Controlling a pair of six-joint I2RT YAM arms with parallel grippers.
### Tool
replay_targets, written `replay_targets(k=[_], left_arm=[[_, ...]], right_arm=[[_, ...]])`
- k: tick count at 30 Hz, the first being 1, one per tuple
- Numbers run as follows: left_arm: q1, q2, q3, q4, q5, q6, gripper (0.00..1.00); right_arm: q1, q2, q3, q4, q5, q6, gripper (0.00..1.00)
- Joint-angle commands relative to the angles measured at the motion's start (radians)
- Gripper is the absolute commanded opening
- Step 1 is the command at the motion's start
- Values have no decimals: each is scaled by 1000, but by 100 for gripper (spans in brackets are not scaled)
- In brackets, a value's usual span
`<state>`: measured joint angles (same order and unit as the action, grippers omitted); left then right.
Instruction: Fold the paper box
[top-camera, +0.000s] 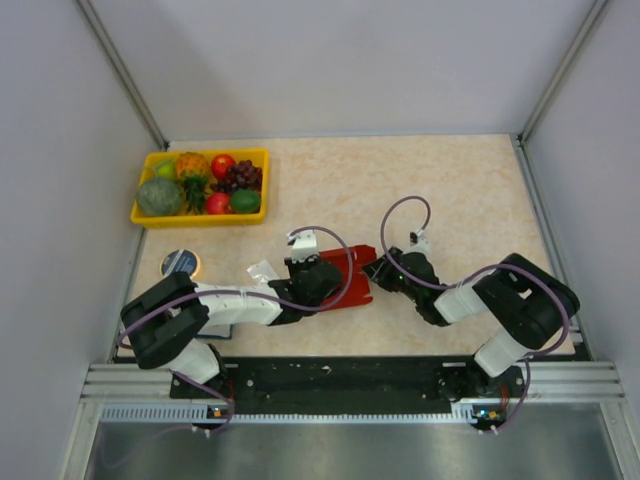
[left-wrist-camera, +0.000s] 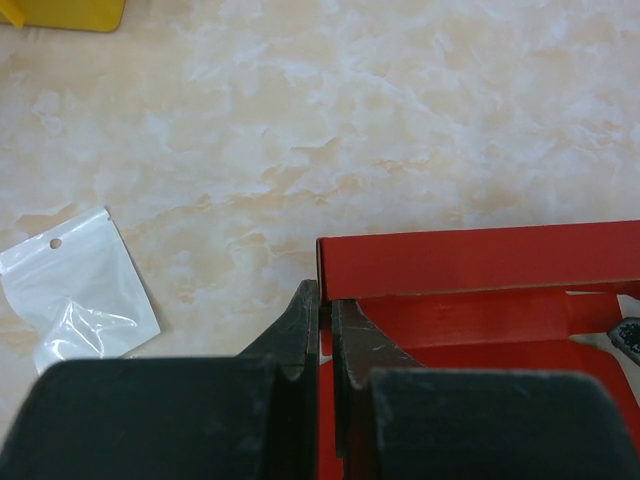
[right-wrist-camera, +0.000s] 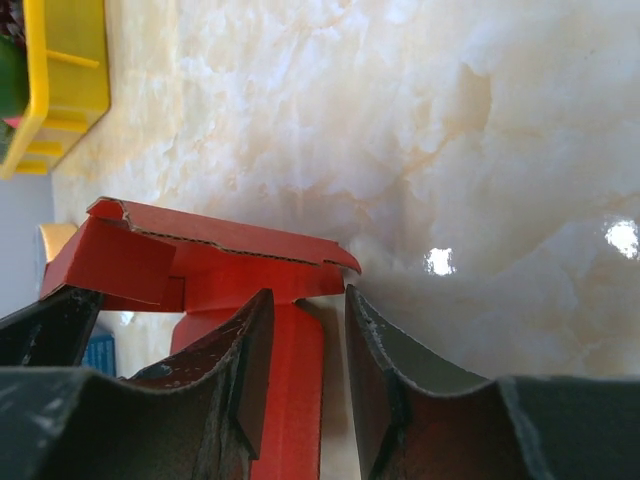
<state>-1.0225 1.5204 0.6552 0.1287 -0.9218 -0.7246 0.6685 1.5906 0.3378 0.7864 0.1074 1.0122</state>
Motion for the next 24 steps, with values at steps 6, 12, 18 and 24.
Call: replay_targets(k=[6,12,18,24], left_arm=[[-2,-17,30,-17,44,-142,0],[-4,6,69,-87,32,-176,0],[-11,20,93,-121,-8,-164,0],[-28,26,110,-153,-48,-156,0]], right_arm=[[-14,40,-55,201,2,207,29],[-10,-6,-52,143,52,186,17],[-7,-58,-39,51,104,118,23],[-1,-70,-7,14,103,78,12]])
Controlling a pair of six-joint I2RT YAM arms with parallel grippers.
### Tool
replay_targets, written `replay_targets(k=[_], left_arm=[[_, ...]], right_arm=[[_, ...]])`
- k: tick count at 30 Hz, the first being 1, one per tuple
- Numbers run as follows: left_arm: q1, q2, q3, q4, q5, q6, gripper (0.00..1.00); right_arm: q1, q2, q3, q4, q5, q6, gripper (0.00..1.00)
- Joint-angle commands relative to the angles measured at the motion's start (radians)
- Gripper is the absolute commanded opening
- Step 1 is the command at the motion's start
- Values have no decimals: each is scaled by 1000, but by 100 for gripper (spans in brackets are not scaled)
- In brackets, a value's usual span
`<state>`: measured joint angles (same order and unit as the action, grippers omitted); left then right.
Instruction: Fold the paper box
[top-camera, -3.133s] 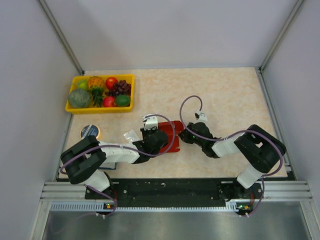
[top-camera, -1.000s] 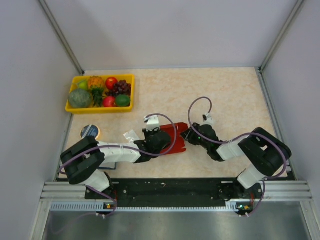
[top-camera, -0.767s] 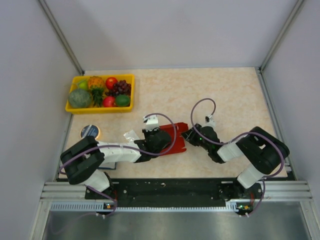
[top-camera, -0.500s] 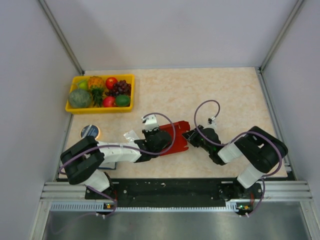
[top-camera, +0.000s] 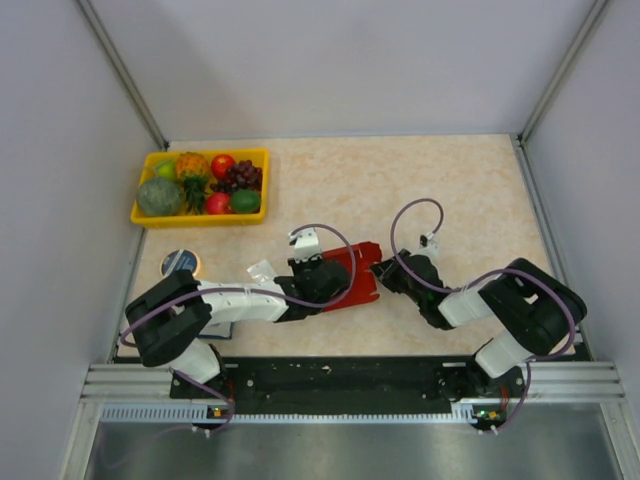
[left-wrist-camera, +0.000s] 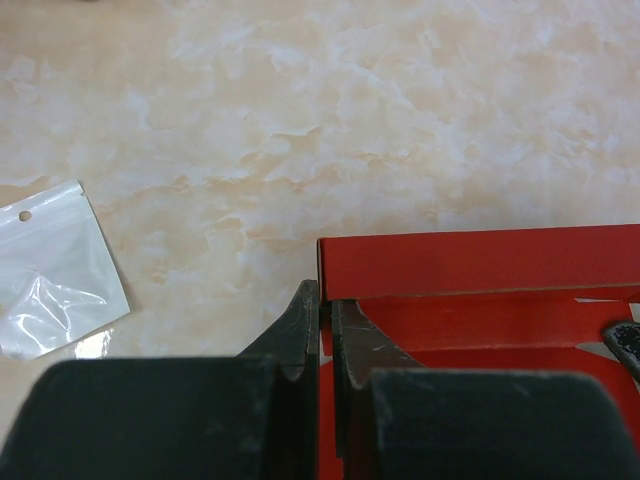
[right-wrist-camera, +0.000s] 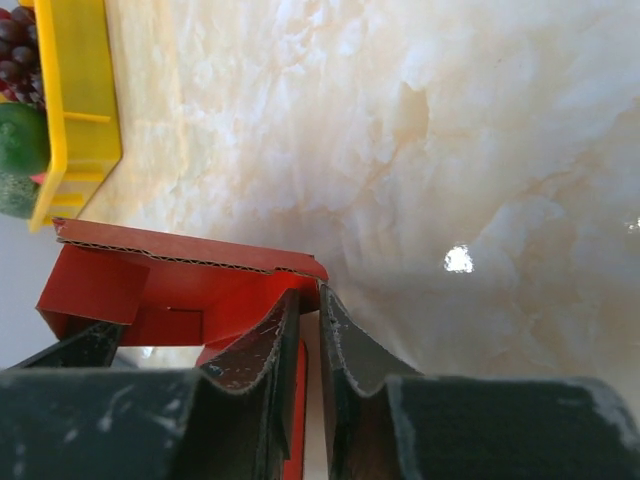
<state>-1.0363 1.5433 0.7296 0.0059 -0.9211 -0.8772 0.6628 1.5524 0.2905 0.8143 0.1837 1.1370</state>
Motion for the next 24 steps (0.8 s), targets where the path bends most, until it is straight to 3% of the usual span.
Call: replay_targets(k=[1,4,13,21,24], left_arm=[[-16,5,39,-32,-50,-2,0],[-24,14,56,-44,-65,4,0],[-57,47,100,-75,-90,15,0],[-57,-2,-1,126,-10,53,0],[-59,-2,-9,131,1,44,0]], right_arm=[[8,-32,44,-20,33,-51,10],[35,-48,68,-72,57,-77,0],[201,-94,206,-266,255,-380,0],[218,41,309,-225,88,-560,0],[216,47,325,-233,62,-566,6]])
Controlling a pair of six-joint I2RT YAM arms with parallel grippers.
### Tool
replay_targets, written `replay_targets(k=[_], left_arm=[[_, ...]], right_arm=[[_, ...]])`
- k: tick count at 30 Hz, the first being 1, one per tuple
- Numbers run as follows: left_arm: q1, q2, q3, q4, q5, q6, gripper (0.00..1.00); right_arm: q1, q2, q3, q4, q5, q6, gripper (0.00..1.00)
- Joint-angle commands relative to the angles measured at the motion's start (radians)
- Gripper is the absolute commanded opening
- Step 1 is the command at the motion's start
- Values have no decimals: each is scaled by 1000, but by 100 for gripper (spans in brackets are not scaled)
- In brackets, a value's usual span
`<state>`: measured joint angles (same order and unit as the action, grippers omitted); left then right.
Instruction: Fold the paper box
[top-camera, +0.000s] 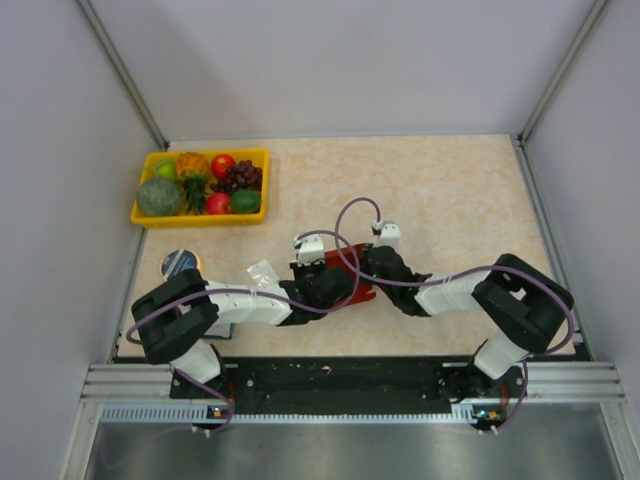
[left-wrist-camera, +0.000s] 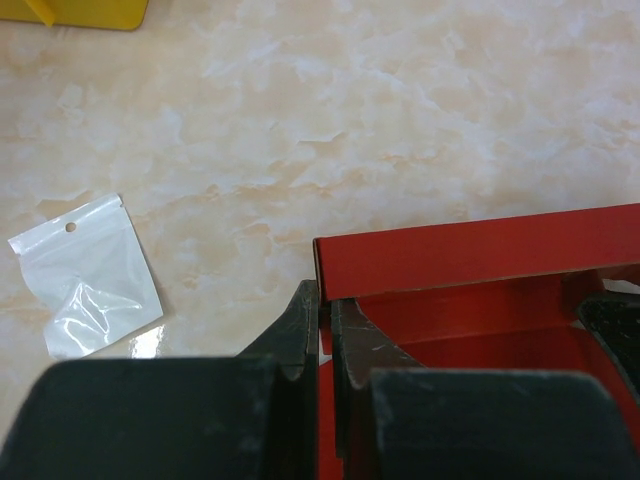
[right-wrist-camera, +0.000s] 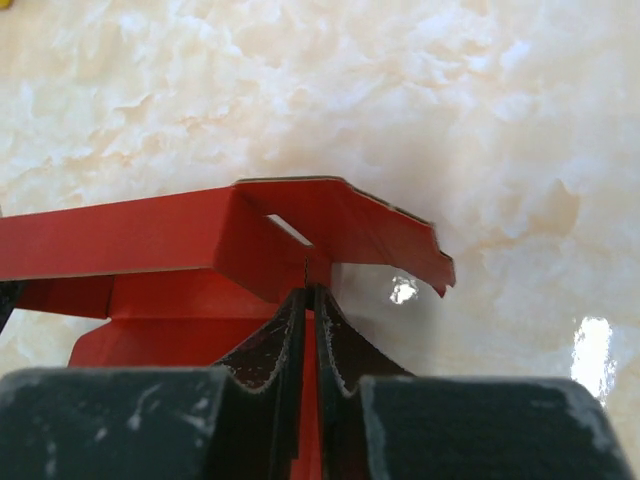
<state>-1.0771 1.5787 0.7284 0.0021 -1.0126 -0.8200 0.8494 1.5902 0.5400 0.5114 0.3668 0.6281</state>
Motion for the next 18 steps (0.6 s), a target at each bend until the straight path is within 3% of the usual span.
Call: replay_targets(k=[1,6,13,18], left_arm=[[-17,-39,-10,134,95,-19,0],[-17,-39,-20,142,111,-41,0],[-18,-52,-37,150,115,-45,0],[-18,-54,-50,145,120,-54,0]], right_arm=[[31,13,74,70,-129,-45,7],[28,56,49,180,-224,-1,8],[-30,125,-9,320,-322,192,8],[-74,137,-43,329,-362,252,10]])
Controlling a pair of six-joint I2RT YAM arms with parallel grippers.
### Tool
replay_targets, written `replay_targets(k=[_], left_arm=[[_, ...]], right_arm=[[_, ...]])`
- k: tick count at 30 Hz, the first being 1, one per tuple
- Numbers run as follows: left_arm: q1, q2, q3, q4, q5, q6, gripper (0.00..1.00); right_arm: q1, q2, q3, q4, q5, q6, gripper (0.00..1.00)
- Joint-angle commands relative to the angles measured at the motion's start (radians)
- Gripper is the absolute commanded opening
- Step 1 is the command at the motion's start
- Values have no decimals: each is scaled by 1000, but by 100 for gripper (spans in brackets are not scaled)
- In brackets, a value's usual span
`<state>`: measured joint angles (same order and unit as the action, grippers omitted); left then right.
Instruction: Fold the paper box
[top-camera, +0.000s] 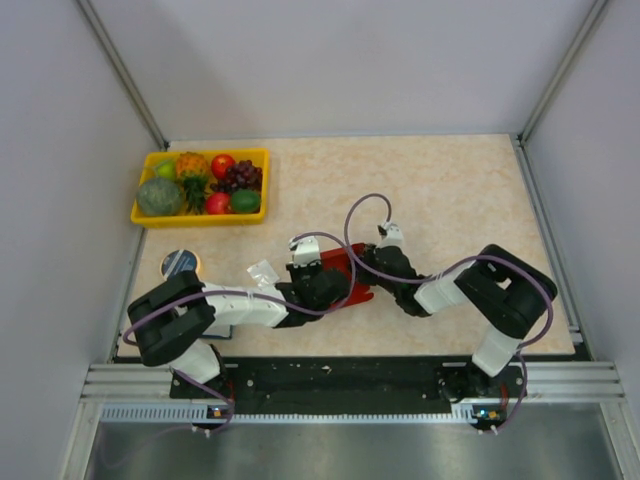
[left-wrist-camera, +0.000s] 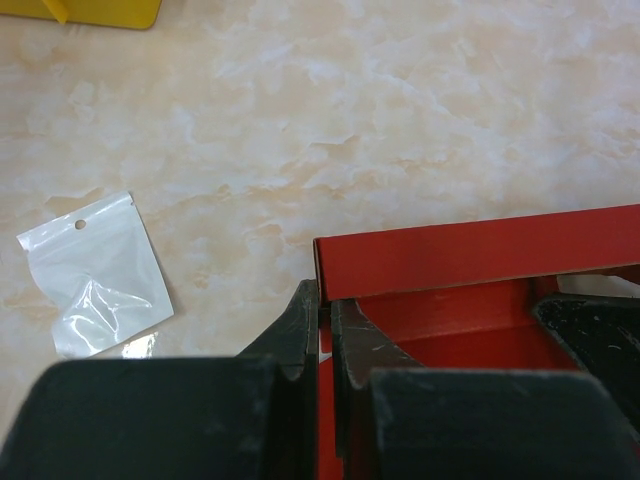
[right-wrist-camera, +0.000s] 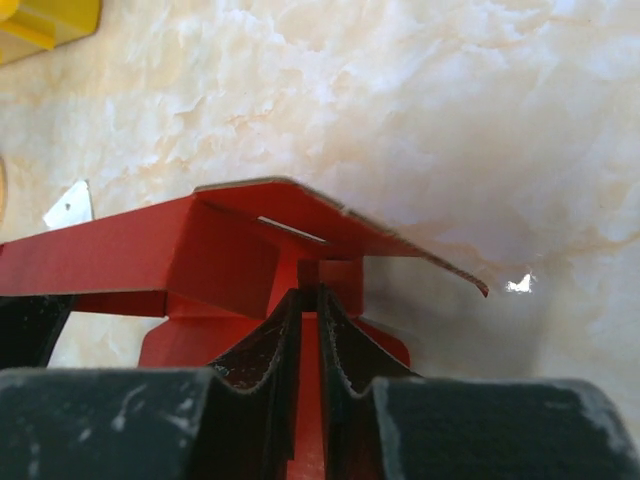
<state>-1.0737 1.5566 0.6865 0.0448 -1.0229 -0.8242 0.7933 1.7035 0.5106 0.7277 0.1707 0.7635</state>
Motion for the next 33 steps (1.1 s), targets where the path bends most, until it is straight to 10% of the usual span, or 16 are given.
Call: replay_targets(k=[1,11,18,33], left_arm=[[-22,-36,-13,104,129,-50,0],[-19,-49,-53,193,61,181,0],[-11,-110,-174,429,63,385,0],[0,-113,-268,670,153,568,0]], right_arm=[[-29,15,-23,116,-195,123,11],[-59,-513,69,-843,-240,-263,40],[-71,-827,203,-1189,-114,-426,53],[-187,-447,428,-1238,-369,-897,44]])
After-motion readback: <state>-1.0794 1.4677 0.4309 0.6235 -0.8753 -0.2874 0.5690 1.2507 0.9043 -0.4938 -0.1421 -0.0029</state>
